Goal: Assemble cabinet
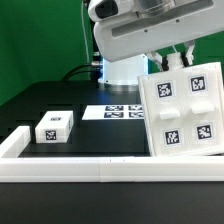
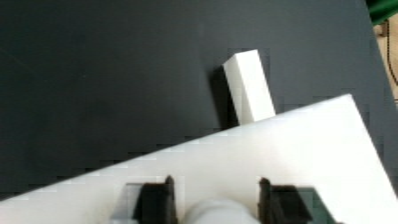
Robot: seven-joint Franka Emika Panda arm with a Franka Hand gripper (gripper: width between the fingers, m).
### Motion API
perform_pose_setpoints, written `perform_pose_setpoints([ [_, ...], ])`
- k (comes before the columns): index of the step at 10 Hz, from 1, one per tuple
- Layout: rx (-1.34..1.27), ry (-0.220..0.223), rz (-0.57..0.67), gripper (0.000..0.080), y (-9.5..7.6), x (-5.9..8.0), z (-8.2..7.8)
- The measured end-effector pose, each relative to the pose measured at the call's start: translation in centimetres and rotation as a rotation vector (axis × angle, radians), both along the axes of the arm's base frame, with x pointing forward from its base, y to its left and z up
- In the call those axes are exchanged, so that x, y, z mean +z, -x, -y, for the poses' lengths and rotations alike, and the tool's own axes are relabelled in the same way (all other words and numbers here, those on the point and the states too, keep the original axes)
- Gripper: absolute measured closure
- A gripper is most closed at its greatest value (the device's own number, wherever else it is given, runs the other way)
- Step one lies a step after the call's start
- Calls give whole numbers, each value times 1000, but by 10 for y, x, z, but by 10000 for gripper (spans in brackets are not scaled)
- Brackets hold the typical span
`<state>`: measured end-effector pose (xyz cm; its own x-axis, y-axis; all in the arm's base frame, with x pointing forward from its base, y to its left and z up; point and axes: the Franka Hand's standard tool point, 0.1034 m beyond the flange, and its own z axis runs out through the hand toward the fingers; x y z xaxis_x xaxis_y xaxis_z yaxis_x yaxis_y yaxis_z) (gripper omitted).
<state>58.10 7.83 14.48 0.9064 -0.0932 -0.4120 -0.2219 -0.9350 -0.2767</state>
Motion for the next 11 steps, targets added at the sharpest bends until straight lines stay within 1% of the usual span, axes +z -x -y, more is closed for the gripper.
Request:
perform_pose_setpoints([
  [4, -10, 4, -10, 580, 0, -2, -1],
  [5, -41, 15, -34, 579, -5, -3, -6],
  [6, -68, 21, -40, 579, -10, -3, -6],
  [8, -110, 39, -55, 579, -12, -5, -12],
  [9, -107, 40, -56, 579, -12, -5, -13],
  [10, -105, 37, -55, 499, -12, -5, -13],
  [11, -104, 37, -55, 499, -12, -5, -13],
])
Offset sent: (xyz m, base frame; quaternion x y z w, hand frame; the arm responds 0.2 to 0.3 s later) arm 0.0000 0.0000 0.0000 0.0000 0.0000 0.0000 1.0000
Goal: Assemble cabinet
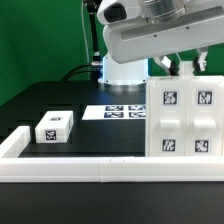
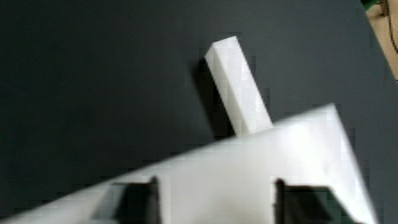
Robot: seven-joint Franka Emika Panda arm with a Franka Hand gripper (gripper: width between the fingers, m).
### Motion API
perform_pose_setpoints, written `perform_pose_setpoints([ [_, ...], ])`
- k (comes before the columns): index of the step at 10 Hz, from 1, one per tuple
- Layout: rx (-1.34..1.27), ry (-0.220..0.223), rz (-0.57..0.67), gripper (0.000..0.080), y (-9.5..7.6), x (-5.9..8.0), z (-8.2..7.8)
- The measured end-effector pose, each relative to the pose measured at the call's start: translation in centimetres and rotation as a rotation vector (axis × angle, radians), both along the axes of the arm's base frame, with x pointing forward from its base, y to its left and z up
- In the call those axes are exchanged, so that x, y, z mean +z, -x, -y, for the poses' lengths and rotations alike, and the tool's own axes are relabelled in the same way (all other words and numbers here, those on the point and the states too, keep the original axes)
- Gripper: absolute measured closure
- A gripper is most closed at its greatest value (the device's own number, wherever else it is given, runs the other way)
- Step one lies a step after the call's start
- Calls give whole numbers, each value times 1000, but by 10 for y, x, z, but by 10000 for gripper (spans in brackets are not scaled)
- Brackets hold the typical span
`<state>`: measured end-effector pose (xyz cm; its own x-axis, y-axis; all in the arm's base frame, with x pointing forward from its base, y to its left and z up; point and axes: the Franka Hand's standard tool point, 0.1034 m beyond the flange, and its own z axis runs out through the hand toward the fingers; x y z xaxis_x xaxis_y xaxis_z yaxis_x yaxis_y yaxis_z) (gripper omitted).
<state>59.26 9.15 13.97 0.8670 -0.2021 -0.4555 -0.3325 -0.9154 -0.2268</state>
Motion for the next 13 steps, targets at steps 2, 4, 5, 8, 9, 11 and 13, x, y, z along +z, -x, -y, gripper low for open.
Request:
perform_pose_setpoints([
  [2, 3, -3, 3, 206, -1, 2, -3],
  [4, 5, -4, 4, 160, -1, 3, -4],
  [5, 5, -4, 5, 153, -1, 3, -4],
  [8, 6, -4, 5, 151, -1, 3, -5],
  [9, 18, -6, 8, 151, 0, 5, -3],
  [11, 65, -11, 34, 151, 12, 27, 5],
  [13, 116, -13, 54, 151, 33, 38, 17],
])
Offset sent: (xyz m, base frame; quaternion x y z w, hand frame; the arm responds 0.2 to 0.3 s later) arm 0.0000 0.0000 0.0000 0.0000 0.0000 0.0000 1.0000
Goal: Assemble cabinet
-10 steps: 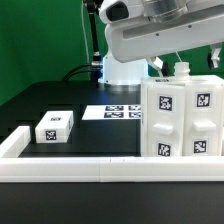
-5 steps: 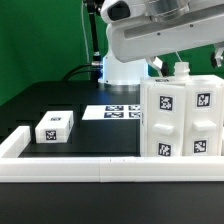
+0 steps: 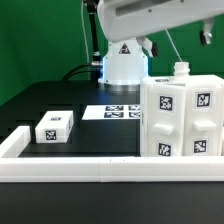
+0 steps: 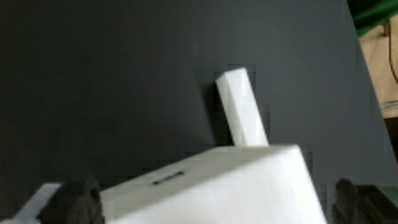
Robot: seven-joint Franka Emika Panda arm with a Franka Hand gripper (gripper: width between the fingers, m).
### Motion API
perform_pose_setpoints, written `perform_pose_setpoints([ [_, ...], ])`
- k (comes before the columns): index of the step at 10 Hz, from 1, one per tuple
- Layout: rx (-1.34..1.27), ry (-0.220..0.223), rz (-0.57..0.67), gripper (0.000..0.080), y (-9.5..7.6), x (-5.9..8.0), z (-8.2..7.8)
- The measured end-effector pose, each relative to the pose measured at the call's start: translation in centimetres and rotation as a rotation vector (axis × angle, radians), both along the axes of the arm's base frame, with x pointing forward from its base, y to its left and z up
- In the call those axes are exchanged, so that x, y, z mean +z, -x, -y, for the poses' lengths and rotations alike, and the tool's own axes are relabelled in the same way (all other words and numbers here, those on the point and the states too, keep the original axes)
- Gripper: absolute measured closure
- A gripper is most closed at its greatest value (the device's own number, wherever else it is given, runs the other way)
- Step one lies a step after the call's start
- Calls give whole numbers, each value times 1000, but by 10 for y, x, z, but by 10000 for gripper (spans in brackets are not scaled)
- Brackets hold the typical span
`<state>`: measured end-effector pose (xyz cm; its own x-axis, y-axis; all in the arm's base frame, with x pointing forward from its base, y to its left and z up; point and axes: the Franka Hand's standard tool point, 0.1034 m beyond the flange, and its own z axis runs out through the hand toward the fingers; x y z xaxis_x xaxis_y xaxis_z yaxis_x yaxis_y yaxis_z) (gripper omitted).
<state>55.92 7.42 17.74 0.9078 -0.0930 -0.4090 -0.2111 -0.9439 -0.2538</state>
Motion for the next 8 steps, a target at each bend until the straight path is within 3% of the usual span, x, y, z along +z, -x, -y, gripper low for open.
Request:
perform_pose_setpoints([
  [4, 5, 2, 6, 151, 1, -6, -3],
  [5, 7, 3, 4, 151, 4, -19, -7],
  [6, 44, -11, 3, 151, 12, -26, 0],
  [8, 97, -29, 3, 151, 43, -39, 47],
])
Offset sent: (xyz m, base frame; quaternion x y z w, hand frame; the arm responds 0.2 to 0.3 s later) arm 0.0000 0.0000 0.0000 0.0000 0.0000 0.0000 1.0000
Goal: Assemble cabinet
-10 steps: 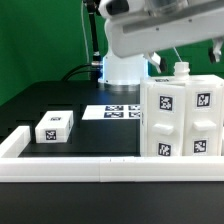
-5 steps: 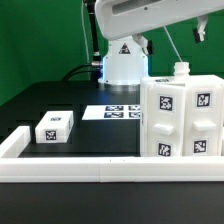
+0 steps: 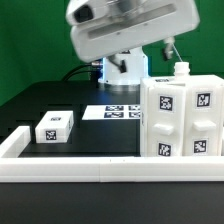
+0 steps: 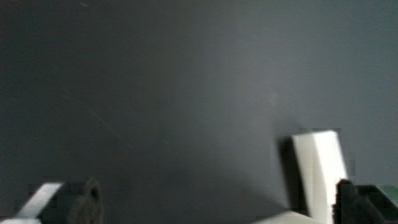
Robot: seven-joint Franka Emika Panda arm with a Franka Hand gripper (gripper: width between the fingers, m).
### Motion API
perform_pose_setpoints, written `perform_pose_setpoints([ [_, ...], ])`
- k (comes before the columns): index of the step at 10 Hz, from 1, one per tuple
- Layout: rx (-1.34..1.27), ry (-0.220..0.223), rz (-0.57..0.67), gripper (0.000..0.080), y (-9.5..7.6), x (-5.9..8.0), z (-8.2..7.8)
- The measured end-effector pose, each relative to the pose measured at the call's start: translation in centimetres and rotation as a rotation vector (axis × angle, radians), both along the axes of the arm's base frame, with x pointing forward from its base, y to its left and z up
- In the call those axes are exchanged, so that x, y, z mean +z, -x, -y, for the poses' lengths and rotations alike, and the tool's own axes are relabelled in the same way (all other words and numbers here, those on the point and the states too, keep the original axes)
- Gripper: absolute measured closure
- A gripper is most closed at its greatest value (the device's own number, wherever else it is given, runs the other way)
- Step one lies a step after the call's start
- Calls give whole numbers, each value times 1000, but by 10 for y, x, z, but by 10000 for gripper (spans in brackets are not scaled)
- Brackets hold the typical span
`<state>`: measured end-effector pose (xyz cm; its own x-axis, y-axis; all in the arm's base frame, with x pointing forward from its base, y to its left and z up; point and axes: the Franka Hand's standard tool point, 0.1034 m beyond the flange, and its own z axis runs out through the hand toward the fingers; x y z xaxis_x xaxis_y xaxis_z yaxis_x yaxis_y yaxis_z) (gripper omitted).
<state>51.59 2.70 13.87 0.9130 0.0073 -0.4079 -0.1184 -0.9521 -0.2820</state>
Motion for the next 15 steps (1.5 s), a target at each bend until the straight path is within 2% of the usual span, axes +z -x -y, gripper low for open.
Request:
perform_pose_setpoints([
  [1, -9, 1, -16, 151, 6, -8, 11],
  [6, 9, -4, -11, 151, 7, -12, 11],
  [8, 74, 5, 1, 151, 18, -22, 44],
  [9, 134, 35, 13, 151, 20, -25, 67],
  [10, 191, 50, 51, 151, 15, -27, 83],
  [15, 218, 51, 68, 151, 14, -30, 83],
])
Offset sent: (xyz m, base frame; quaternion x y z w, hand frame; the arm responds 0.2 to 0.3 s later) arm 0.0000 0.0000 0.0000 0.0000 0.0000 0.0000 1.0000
